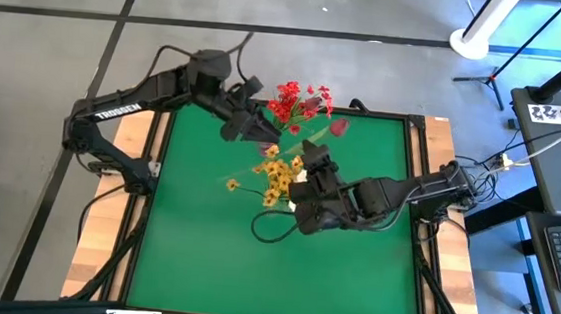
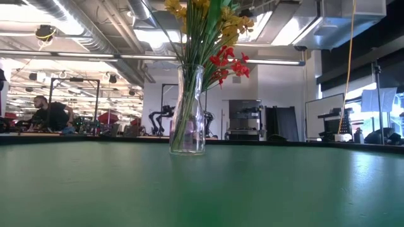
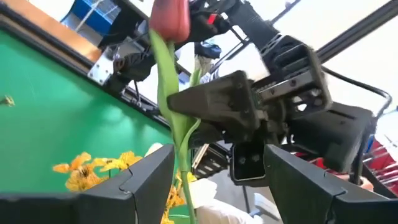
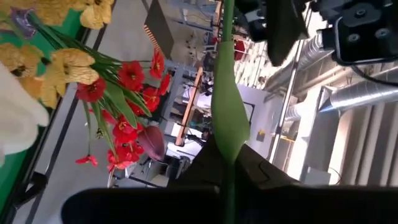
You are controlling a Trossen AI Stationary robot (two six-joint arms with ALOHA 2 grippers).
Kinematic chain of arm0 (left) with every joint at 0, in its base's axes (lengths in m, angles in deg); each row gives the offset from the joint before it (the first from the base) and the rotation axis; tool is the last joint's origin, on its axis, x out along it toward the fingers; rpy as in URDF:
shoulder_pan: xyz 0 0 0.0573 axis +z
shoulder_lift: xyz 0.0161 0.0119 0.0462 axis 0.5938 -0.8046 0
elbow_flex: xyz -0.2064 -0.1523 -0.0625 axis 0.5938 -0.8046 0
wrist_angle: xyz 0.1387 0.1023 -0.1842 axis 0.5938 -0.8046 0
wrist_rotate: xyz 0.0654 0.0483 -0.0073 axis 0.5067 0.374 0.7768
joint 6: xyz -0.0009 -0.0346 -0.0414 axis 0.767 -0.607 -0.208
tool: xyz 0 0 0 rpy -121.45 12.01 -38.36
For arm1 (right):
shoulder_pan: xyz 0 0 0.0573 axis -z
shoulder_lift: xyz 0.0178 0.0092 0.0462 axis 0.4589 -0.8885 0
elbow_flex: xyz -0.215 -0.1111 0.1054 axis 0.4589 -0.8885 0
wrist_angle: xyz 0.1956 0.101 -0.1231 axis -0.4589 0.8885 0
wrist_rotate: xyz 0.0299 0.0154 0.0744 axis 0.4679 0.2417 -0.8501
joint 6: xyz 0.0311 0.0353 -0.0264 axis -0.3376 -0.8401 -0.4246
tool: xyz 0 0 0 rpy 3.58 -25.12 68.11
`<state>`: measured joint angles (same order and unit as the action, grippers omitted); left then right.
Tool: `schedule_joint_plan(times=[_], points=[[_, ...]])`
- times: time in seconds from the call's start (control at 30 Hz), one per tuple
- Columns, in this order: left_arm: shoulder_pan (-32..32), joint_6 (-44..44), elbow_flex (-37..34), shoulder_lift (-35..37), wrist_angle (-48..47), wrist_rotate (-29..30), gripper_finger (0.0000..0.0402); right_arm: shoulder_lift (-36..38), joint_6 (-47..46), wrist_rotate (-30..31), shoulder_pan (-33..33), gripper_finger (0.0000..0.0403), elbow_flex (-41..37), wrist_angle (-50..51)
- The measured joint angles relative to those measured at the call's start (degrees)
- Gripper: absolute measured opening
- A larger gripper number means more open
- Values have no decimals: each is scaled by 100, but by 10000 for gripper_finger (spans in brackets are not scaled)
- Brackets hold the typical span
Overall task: Sort flowers into vase by color
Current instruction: Put the red flower into the violet vase
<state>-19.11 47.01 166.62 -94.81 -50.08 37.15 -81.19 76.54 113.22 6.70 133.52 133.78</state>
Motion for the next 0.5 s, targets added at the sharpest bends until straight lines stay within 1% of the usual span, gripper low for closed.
schedule_joint_plan(times=[0.1,0.23,0.37,0.5], points=[[35,182,7,18,-97,-70,241,0,51,-7,14,4,0,-100],[26,423,4,-33,-635,-25,241,0,237,-68,87,4,-2,-314],[-12,614,4,-121,-1079,478,238,0,597,-164,196,4,-2,-838],[-66,620,4,-188,-1042,471,236,0,960,-288,274,4,-2,-1312]])
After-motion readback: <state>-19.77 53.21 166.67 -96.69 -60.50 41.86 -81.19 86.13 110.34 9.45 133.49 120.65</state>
